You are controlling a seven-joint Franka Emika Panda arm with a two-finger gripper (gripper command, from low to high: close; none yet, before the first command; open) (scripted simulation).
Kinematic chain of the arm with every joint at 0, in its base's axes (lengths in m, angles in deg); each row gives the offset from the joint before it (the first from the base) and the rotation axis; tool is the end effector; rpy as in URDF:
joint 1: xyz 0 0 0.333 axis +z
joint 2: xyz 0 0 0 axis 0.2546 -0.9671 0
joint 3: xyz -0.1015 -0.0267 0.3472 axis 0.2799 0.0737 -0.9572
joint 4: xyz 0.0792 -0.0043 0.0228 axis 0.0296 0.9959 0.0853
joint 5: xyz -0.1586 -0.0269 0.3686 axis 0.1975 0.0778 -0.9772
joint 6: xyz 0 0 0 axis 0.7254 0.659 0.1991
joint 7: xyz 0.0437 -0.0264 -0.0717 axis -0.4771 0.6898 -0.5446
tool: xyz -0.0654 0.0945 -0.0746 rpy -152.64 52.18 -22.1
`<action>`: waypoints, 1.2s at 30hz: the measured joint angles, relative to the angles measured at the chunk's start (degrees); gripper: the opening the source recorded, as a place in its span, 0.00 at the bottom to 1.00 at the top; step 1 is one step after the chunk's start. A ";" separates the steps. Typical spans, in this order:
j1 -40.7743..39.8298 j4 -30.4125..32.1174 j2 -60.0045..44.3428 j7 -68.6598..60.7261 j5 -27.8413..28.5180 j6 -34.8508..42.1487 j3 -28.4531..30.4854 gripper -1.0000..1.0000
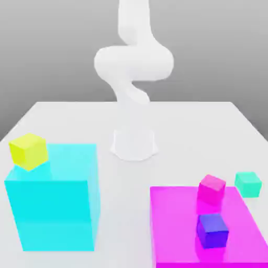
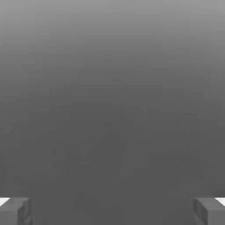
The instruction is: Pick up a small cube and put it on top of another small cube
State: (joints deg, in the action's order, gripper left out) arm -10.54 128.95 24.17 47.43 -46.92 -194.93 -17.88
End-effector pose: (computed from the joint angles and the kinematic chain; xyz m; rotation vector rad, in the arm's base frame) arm 0.3767 0.0349 0.6798 -2.5580 0.8553 -0.9370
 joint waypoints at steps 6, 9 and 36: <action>9.80 4.96 -11.81 -10.45 -2.17 -6.33 -2.80 0.50; 14.21 7.37 -17.54 -15.36 -2.99 -9.40 -4.74 0.50; 40.68 17.23 -60.00 -24.10 15.14 -35.15 -7.11 0.00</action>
State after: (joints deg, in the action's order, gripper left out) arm 30.14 146.17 -35.83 23.33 -31.78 -230.08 -24.99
